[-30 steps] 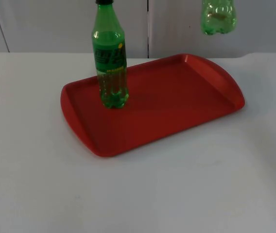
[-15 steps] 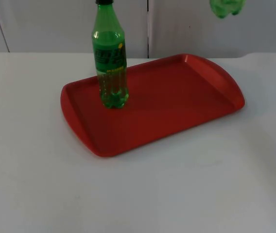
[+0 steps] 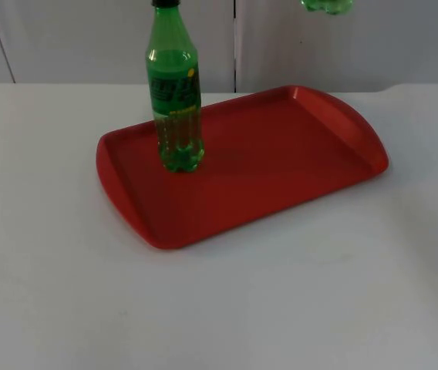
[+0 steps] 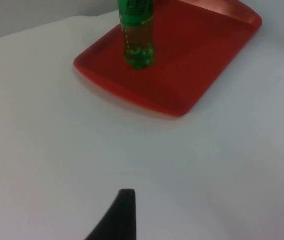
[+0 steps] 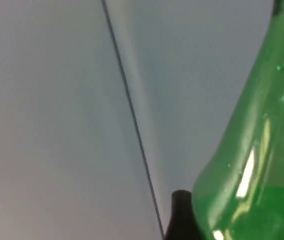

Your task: Place the bottle upright on the tray.

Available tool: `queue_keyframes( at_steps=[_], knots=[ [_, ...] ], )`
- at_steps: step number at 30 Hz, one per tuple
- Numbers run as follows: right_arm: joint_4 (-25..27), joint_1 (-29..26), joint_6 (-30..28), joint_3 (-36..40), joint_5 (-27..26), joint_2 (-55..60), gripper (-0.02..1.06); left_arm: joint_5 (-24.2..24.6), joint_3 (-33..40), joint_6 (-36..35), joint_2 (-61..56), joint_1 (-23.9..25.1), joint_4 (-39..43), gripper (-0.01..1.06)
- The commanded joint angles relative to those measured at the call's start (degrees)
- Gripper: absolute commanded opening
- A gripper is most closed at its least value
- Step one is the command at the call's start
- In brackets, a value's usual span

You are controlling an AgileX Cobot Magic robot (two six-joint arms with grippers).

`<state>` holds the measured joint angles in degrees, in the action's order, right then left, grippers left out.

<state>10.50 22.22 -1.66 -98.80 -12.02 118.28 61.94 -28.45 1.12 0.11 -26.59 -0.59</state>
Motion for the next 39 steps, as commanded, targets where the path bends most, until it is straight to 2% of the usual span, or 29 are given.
queue_keyframes(
  at_steps=[1, 2, 3, 4, 5, 6, 7, 9, 15, 20, 21, 23, 24, 26, 30, 39],
  knots=[
    [-9.85, 0.27, 7.30, -0.57, -3.41, 0.67, 0.00, -0.35, 0.18, -0.50, -0.11, -0.39, 0.21, 1.05],
    [-18.31, 0.27, 13.04, -0.57, -5.85, 1.56, 0.00, -0.35, 0.18, -0.50, -0.11, -0.39, 0.21, 1.05],
    [-31.22, 0.27, 24.61, -0.57, -10.72, 3.36, 0.00, -0.35, 0.18, -0.50, -0.11, -0.39, 0.21, 1.05],
    [-35.33, 0.17, 28.56, -0.57, -13.06, 4.05, 0.00, -0.35, 0.18, -0.50, -0.11, -0.39, 0.21, 1.05],
    [-41.31, 0.16, 34.95, -0.57, -18.24, 5.56, 0.00, -0.35, 0.18, -0.50, -0.11, -0.39, 0.21, 1.05],
    [-41.31, 0.16, 34.95, -0.57, -18.24, 5.56, 0.00, -0.35, 0.18, -0.50, -0.11, -0.39, 0.21, 1.05],
    [-43.78, -0.28, 36.68, -0.57, -23.96, 7.45, 0.00, -0.35, 0.18, -0.50, -0.11, -0.39, 0.21, 1.05],
    [-42.13, -0.17, 32.50, -0.57, -24.42, 9.55, 0.00, -0.35, 0.18, -0.50, -0.11, -0.39, 0.21, 1.05],
    [-41.68, -0.41, 30.01, -0.57, -27.21, 13.48, 0.00, -0.35, 0.18, -0.50, -0.11, -0.39, 0.21, 1.05],
    [-41.83, -0.41, 21.68, -1.74, -28.29, 18.44, 0.00, -0.35, 0.18, -0.50, -0.11, -0.39, 0.21, 1.05],
    [-41.83, -0.41, 21.68, -1.74, -28.29, 18.44, 0.00, -0.35, 0.18, -0.50, -0.11, -0.39, 0.21, 1.05],
    [-39.63, -0.41, 17.44, -2.23, -28.14, 20.55, 0.00, -0.35, 0.18, -0.50, -0.11, -0.39, 0.21, 1.05],
    [-36.57, -0.41, 17.65, -2.23, -29.64, 21.46, 0.00, -0.35, 0.18, -0.50, -0.11, -0.39, 0.21, 1.05],
    [-35.69, -0.41, 17.50, -2.23, -30.42, 21.88, 0.00, -0.35, 0.18, -0.50, -0.11, -0.39, 0.21, 1.05],
    [-33.98, -0.52, 15.04, -2.23, -40.94, 25.92, 0.00, -0.35, 0.18, -0.50, -0.11, -0.39, 0.21, 1.05],
    [-32.03, -0.52, 12.52, -2.23, -42.36, 29.33, 0.00, -0.35, 0.18, -0.50, -0.11, -0.39, 0.21, 1.05]
  ],
)
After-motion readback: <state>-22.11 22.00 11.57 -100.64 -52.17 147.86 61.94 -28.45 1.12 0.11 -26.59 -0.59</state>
